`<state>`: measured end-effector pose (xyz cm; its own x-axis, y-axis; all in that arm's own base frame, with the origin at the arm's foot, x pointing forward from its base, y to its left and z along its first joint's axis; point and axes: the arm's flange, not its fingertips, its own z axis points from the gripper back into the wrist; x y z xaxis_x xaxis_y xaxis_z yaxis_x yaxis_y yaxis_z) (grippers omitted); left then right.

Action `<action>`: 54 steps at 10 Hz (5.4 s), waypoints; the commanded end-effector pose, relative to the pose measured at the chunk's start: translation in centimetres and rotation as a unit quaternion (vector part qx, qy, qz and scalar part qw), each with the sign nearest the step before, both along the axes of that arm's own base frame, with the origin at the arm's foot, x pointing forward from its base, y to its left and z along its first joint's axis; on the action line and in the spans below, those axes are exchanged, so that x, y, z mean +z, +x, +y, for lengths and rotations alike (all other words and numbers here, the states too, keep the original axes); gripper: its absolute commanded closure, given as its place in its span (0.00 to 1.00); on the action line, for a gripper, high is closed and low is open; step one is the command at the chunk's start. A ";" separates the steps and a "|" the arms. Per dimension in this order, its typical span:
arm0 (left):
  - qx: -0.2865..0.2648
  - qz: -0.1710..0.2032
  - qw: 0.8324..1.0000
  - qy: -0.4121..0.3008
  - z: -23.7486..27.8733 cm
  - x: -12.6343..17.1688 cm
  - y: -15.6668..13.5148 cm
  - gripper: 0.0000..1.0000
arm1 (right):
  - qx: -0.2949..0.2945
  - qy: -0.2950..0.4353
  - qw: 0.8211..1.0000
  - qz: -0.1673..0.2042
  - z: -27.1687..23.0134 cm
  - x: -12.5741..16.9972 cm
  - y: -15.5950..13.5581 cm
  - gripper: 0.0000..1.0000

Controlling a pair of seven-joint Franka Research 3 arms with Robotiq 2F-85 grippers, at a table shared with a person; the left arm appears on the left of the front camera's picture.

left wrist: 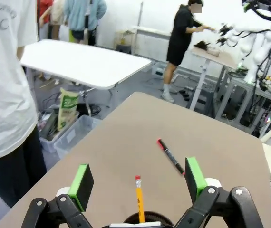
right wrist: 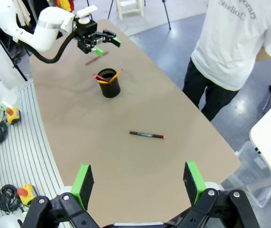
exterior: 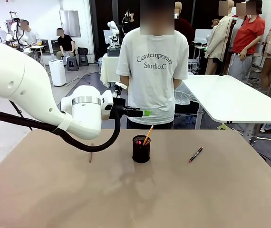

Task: Place the pens into the pen holder.
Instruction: Pick up a writing instrument from the table and place it into the Pen holder.

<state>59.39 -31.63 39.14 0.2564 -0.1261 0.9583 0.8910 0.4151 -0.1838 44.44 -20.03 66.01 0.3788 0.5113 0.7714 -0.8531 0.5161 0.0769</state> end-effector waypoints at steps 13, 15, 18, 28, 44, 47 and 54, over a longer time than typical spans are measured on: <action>0.209 0.299 0.858 0.361 7.9 11.0 -0.3 0.00 | 0.003 0.002 1.000 -0.006 0.3 0.0 -0.2 0.00; 0.223 0.330 0.825 0.401 7.5 7.2 0.9 0.00 | 0.003 0.002 1.000 -0.006 0.3 0.0 -0.2 0.00; 0.228 0.353 0.813 0.404 7.9 3.4 0.5 0.00 | 0.003 0.002 1.000 -0.006 0.3 0.0 -0.2 0.00; 0.266 0.422 0.776 0.386 9.2 -1.2 0.2 0.00 | 0.003 0.002 1.000 -0.006 0.3 0.0 -0.2 0.00; 0.385 0.463 0.710 0.365 12.6 -8.4 6.1 0.02 | 0.003 0.002 1.000 -0.006 0.3 0.0 -0.2 0.00; 0.385 0.468 0.694 0.389 12.2 -8.5 6.2 0.49 | 0.003 0.002 1.000 -0.006 0.3 0.0 -0.2 0.00; 0.387 0.471 0.684 0.399 11.9 -8.9 6.3 1.00 | 0.003 0.002 1.000 -0.006 0.3 0.0 -0.2 0.00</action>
<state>65.24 -19.63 31.07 0.9994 -0.0111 0.0335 0.0110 0.9999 0.0047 44.43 -20.05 66.00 0.3794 0.5112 0.7712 -0.8529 0.5162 0.0774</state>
